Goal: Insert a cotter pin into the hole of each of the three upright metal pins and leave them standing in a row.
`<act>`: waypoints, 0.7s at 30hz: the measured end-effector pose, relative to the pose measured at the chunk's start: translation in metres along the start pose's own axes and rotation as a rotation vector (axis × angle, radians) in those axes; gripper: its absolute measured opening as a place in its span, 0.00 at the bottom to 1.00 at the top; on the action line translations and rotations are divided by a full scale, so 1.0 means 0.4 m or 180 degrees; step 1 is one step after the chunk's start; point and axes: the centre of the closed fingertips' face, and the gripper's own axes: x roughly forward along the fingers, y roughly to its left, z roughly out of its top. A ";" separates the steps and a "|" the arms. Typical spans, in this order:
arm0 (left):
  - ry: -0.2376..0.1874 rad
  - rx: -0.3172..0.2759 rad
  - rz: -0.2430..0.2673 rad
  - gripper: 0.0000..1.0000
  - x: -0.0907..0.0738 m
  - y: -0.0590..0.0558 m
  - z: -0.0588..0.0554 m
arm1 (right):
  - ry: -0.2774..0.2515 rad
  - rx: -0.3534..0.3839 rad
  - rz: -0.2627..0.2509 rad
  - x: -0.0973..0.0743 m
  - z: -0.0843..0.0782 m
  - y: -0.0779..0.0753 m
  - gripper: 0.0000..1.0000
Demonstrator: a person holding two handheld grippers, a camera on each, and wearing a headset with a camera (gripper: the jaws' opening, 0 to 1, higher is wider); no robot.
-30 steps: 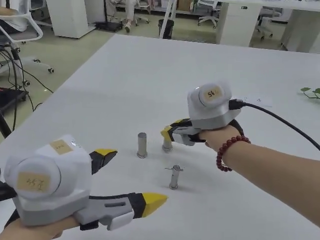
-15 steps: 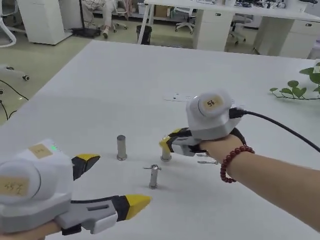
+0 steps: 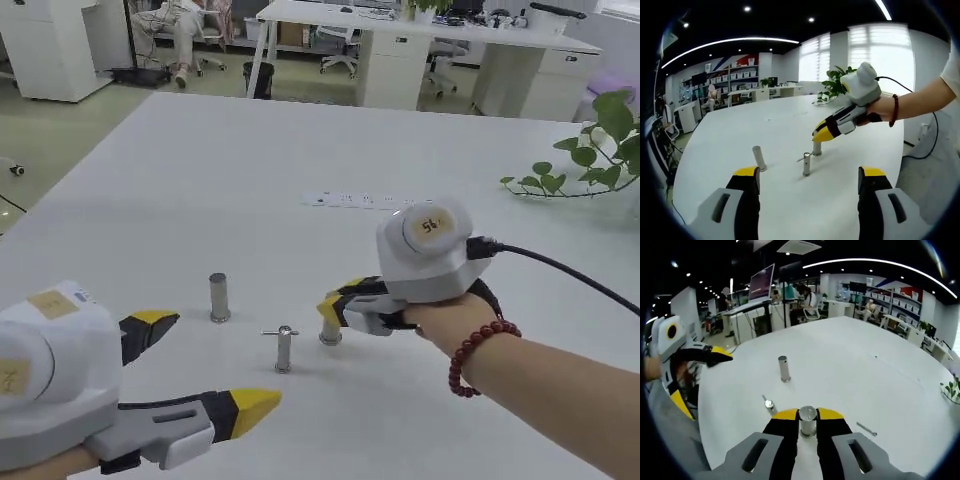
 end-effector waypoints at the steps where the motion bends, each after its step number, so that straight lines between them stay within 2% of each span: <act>1: 0.0003 0.0004 -0.0009 0.80 0.000 -0.002 0.000 | 0.0011 -0.0012 -0.0015 -0.007 -0.007 0.005 0.13; 9: 0.0083 0.0008 -0.0049 0.77 0.003 -0.009 -0.008 | 0.0080 0.0044 -0.0058 -0.033 -0.053 0.037 0.13; 21: 0.0026 0.0028 -0.0079 0.73 -0.003 -0.024 0.005 | 0.0112 0.0106 -0.0107 -0.053 -0.089 0.065 0.13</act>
